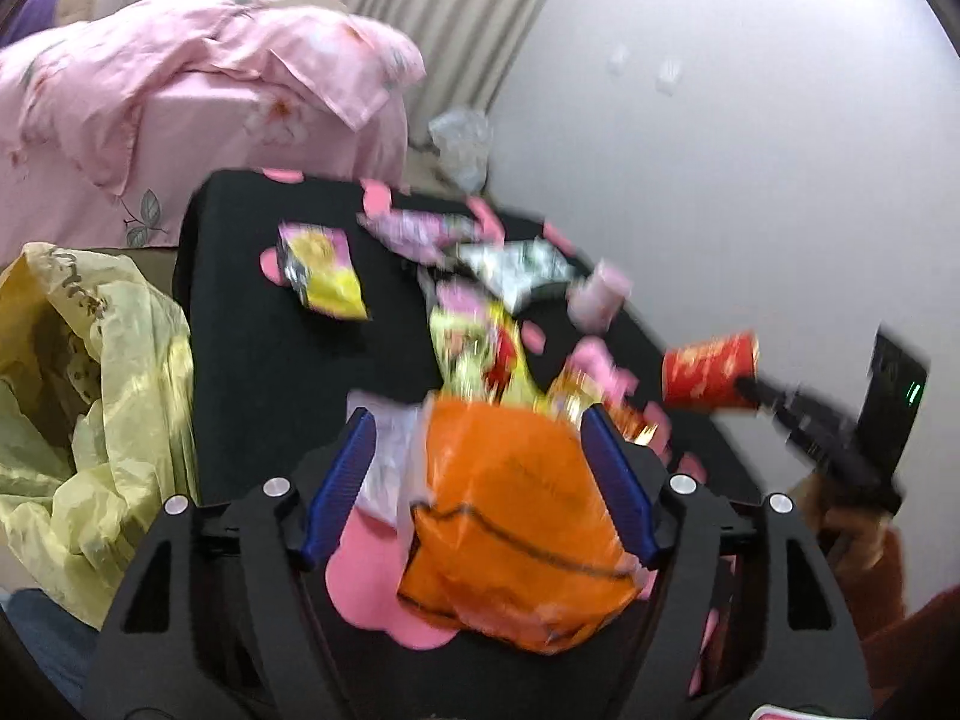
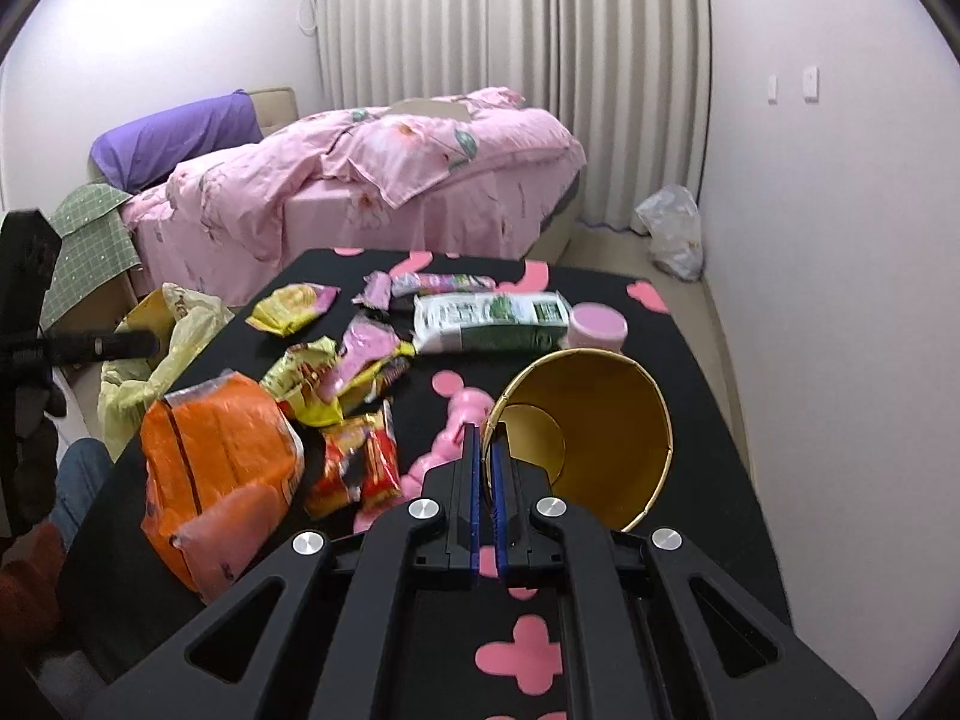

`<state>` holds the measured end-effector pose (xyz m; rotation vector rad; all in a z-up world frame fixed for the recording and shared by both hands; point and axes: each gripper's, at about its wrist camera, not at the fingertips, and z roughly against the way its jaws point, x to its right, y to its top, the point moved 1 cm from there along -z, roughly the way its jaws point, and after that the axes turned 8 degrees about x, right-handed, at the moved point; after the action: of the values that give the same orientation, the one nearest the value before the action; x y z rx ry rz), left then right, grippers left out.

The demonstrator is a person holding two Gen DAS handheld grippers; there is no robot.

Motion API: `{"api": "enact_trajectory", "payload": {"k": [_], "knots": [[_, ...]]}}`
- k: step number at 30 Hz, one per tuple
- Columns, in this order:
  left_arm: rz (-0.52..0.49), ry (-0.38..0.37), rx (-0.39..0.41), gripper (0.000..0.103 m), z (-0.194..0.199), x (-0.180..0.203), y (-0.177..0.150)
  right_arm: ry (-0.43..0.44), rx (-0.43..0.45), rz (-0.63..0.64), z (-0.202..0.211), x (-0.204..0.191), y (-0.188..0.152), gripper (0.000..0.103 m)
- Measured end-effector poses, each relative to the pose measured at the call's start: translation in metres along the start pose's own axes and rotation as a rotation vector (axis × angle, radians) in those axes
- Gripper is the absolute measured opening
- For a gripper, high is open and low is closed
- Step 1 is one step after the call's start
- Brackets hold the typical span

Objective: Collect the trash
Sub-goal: 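Lift the orange bag with the left gripper while the right gripper grasps the red paper cup, then carry the orange bag and red cup into the yellow trash bag and release both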

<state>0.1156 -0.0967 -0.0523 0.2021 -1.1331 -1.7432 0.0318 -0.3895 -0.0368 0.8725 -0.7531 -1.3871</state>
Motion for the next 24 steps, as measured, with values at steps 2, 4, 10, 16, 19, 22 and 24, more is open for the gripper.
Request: {"api": "enact_trajectory", "payload": {"k": [2, 4, 10, 16, 19, 22, 24], "knots": [[-0.026, 0.056, -0.046, 0.067, -0.012, 0.003, -0.012, 0.004, -0.006, -0.012, -0.001, 0.001, -0.005, 0.006], [0.015, 0.101, -0.113, 0.066, -0.027, -0.002, -0.023, 0.004, -0.009, -0.009, 0.000, -0.001, -0.008, 0.006], [0.053, 0.085, -0.107, 0.020, -0.019, 0.001, -0.027, 0.004, 0.002, 0.024, 0.005, -0.006, -0.008, 0.006], [-0.024, 0.108, 0.085, 0.020, 0.040, 0.015, 0.006, 0.031, 0.046, 0.031, 0.017, -0.013, 0.005, 0.006], [-0.064, 0.208, 0.193, 0.020, 0.067, 0.007, 0.029, 0.057, 0.065, 0.049, 0.021, -0.022, 0.015, 0.006], [-0.053, 0.341, 0.258, 0.020, 0.088, -0.018, 0.046, 0.087, 0.088, 0.075, 0.022, -0.035, 0.029, 0.006], [-0.032, 0.421, 0.283, 0.020, 0.101, -0.042, 0.052, 0.126, 0.099, 0.086, 0.020, -0.046, 0.041, 0.006]]}}
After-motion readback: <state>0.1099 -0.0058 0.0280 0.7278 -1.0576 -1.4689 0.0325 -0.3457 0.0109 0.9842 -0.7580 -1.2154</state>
